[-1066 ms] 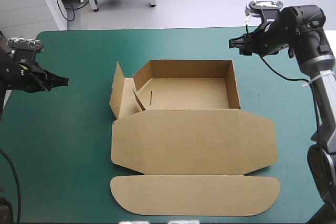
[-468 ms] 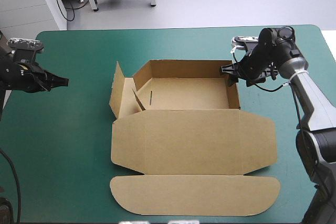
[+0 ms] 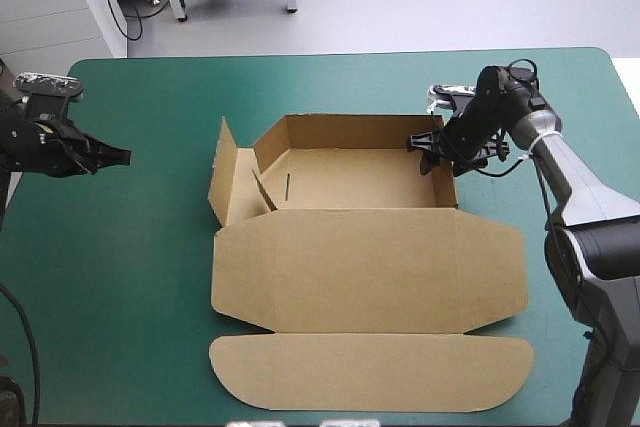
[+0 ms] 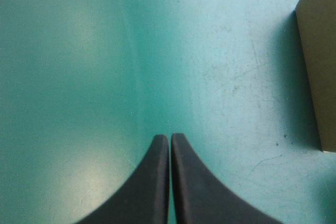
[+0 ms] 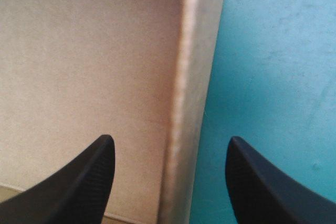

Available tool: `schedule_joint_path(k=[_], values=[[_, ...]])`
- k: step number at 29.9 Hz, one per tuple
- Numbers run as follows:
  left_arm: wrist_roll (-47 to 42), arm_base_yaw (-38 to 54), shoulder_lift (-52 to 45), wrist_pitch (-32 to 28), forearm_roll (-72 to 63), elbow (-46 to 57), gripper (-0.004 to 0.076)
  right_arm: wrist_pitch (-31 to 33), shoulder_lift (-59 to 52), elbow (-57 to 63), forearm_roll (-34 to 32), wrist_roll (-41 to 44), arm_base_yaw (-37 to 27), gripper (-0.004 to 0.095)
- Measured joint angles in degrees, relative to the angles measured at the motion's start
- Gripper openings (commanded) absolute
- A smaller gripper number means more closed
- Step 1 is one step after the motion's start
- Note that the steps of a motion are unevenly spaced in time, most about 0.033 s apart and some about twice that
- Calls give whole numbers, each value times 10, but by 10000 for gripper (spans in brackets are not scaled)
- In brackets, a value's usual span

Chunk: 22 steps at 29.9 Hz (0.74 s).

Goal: Fold the box

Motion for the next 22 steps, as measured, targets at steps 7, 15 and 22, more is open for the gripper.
schedule_joint_path(k=[7, 15, 22], values=[[0, 0, 0, -1, 0, 0, -1, 6, 12, 0, -7, -2, 0, -13], [0, 0, 0, -1, 0, 0, -8, 6, 13, 0, -13, -2, 0, -15], [0, 0, 0, 0, 0, 0, -8, 15, 3, -10, -14, -14, -3, -20]])
